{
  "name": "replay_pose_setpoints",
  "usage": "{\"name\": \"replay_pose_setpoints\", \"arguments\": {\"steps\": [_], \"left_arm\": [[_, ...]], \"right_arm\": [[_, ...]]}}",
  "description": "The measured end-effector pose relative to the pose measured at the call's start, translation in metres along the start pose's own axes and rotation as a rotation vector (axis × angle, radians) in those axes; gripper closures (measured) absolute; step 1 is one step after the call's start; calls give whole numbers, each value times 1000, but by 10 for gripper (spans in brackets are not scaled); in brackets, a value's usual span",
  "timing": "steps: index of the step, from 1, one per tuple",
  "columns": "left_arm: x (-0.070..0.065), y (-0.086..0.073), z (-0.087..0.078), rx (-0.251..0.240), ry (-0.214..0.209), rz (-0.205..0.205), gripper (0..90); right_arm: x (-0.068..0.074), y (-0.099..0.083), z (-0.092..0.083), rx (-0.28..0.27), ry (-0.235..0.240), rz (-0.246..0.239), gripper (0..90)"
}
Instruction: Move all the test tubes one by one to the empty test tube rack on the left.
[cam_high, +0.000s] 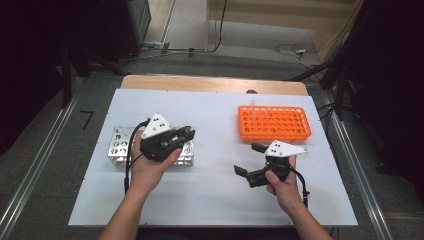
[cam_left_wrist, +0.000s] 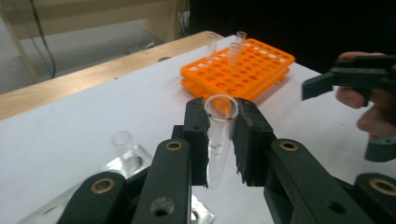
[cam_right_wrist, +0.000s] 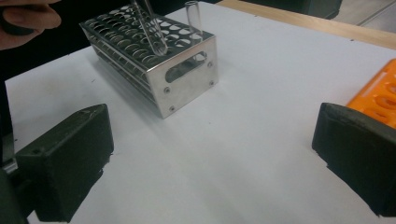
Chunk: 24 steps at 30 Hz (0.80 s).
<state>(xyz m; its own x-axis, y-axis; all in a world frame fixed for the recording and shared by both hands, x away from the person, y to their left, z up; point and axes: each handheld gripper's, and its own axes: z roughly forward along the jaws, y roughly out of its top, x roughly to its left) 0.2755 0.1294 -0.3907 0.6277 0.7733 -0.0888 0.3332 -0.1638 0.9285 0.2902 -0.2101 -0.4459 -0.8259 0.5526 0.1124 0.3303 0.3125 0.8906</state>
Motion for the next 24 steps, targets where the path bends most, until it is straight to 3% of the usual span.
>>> {"name": "replay_pose_setpoints", "arguments": {"steps": [15,20,24], "left_arm": [[36,5,-18,-36,121,-45,768],[43,4,-14,-37,139,-59,768],[45,3,-3,-21,158,-44,768]], "right_arm": [[-25,-13,-23,-8,-71,37,0],[-30,-17,-28,-8,-89,48,0],[-32,-19,-31,-6,-98,51,0]]}}
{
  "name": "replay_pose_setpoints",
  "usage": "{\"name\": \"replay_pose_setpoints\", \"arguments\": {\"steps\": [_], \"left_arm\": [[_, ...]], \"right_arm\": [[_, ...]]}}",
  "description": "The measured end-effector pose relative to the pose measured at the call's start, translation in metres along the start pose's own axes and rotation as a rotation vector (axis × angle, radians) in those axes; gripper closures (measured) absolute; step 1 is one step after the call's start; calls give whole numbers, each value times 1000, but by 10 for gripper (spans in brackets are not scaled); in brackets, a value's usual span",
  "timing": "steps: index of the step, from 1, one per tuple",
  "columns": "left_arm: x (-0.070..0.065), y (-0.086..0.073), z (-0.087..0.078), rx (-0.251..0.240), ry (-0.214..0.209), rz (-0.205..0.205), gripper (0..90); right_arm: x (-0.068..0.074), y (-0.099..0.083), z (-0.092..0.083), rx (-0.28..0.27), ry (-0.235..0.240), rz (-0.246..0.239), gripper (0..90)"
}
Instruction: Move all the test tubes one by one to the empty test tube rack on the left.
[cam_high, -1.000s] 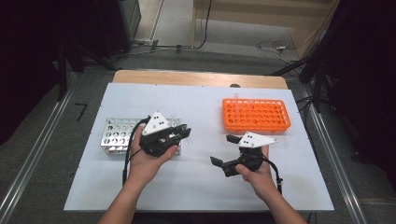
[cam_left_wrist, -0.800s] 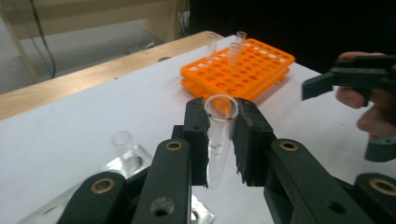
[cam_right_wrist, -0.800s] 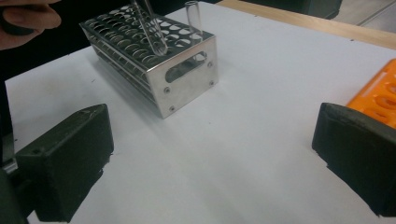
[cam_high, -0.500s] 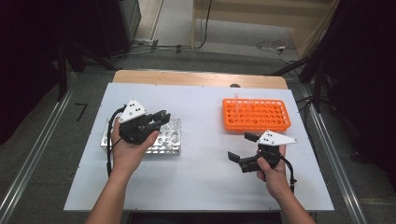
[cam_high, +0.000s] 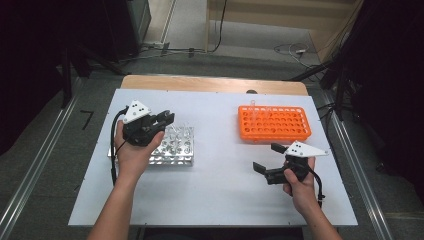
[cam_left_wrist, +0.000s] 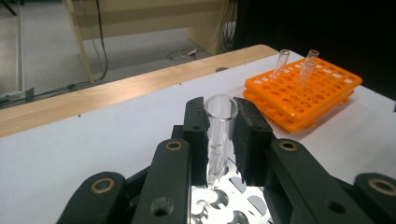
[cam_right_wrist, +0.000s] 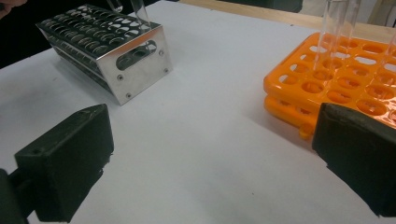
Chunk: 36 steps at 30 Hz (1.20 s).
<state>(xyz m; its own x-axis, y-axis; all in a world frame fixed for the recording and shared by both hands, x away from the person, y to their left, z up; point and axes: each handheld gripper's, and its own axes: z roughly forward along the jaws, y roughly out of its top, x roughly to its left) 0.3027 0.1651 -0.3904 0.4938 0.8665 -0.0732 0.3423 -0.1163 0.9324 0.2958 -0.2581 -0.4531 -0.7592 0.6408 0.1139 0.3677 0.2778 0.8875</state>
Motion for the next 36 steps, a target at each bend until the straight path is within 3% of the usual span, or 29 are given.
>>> {"name": "replay_pose_setpoints", "arguments": {"steps": [9,20,30,36], "left_arm": [[0,-5,20,40,36,28,768],[-2,-13,37,101,31,64,768],[-1,-22,47,145,23,45,766],[2,-26,48,154,13,6,760]], "right_arm": [[-4,-4,-6,-2,-21,15,0],[-5,-6,-7,0,-26,20,0],[-4,-7,-5,11,-28,13,0],[-4,-7,-4,13,-28,16,0]]}}
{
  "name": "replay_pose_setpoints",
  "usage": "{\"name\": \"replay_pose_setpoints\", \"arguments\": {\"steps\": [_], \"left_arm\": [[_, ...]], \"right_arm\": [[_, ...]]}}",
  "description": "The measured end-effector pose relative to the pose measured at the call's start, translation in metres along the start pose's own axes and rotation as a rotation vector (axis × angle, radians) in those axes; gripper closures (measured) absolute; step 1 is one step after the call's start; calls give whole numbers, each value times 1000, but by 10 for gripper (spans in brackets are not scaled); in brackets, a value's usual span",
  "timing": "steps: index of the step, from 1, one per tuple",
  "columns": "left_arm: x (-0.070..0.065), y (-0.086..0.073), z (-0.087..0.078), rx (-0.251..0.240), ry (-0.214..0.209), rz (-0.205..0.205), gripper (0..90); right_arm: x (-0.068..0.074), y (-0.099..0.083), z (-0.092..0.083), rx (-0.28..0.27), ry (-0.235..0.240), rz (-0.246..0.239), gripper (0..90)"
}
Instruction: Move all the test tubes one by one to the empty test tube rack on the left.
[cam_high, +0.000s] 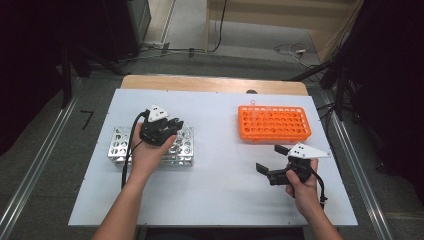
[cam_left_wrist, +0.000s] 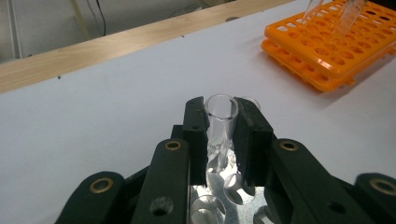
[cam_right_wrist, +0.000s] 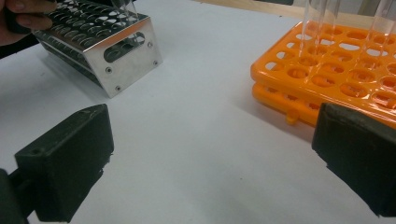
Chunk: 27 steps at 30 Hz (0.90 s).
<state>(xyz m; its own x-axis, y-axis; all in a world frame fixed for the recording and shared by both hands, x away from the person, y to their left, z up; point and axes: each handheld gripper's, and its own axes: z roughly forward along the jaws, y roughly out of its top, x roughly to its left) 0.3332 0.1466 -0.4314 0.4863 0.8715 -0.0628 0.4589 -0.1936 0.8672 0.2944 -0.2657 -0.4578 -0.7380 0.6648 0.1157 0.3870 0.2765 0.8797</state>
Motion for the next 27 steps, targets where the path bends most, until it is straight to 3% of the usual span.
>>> {"name": "replay_pose_setpoints", "arguments": {"steps": [3,7,13,21,27], "left_arm": [[1,0,-3,-15,-10,-23,730],[3,0,-8,-44,-20,-44,615],[2,-2,-18,-63,-26,-74,357],[0,-13,-36,-89,-95,-114,126],[-3,-22,-48,-104,-151,-115,14]], "right_arm": [[0,1,0,-1,-1,-4,0],[-1,2,2,-2,-2,-1,0],[-4,8,6,-7,-4,-1,0],[-12,17,18,-4,-10,-1,0],[-28,26,29,-11,-40,39,0]]}}
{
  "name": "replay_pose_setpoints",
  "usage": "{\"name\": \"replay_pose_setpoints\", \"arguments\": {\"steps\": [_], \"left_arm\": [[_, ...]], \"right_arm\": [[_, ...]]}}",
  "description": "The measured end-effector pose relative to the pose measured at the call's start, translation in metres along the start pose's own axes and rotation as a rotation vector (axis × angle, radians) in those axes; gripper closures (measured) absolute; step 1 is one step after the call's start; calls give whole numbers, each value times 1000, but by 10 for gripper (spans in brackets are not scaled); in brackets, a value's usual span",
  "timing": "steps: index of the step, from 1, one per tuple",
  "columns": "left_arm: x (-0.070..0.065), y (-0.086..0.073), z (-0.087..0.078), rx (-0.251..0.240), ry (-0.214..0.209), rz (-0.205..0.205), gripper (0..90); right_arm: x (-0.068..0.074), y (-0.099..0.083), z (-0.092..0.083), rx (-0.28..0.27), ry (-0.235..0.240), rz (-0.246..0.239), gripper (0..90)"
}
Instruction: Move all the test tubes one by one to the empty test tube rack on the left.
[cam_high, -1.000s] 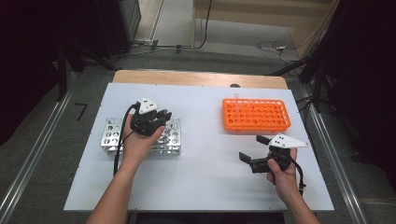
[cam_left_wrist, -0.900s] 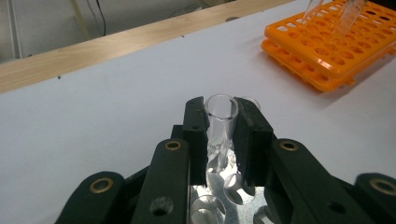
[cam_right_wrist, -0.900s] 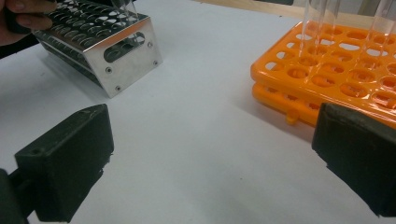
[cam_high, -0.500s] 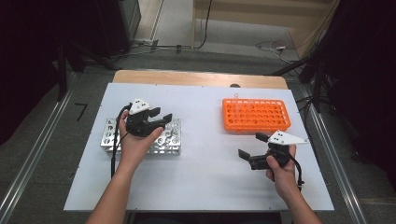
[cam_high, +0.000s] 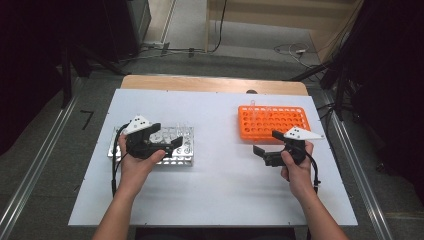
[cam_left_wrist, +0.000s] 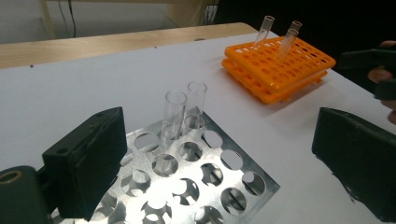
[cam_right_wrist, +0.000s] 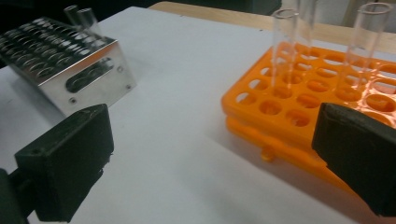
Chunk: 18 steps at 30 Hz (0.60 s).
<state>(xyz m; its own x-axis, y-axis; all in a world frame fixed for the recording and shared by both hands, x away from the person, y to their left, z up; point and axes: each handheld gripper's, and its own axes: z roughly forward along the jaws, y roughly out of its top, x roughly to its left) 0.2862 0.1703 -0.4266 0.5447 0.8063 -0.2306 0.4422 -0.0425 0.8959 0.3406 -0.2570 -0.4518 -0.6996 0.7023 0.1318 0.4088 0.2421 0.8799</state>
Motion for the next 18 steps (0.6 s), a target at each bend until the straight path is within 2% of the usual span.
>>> {"name": "replay_pose_setpoints", "arguments": {"steps": [4,10,13,17,18], "left_arm": [[-3,-5,-9,-27,-39,-10,0],[-9,-9,-16,-42,-44,-7,0],[-10,-10,-16,-43,-61,-19,0],[-13,-11,-15,-33,-68,-9,0],[-13,-12,-14,-29,-66,-6,0]], "right_arm": [[-14,3,7,0,-24,42,0],[-33,15,14,4,-60,71,25],[-42,19,18,2,-82,100,40],[-51,23,28,15,-108,131,88],[-53,24,30,10,-111,140,134]]}}
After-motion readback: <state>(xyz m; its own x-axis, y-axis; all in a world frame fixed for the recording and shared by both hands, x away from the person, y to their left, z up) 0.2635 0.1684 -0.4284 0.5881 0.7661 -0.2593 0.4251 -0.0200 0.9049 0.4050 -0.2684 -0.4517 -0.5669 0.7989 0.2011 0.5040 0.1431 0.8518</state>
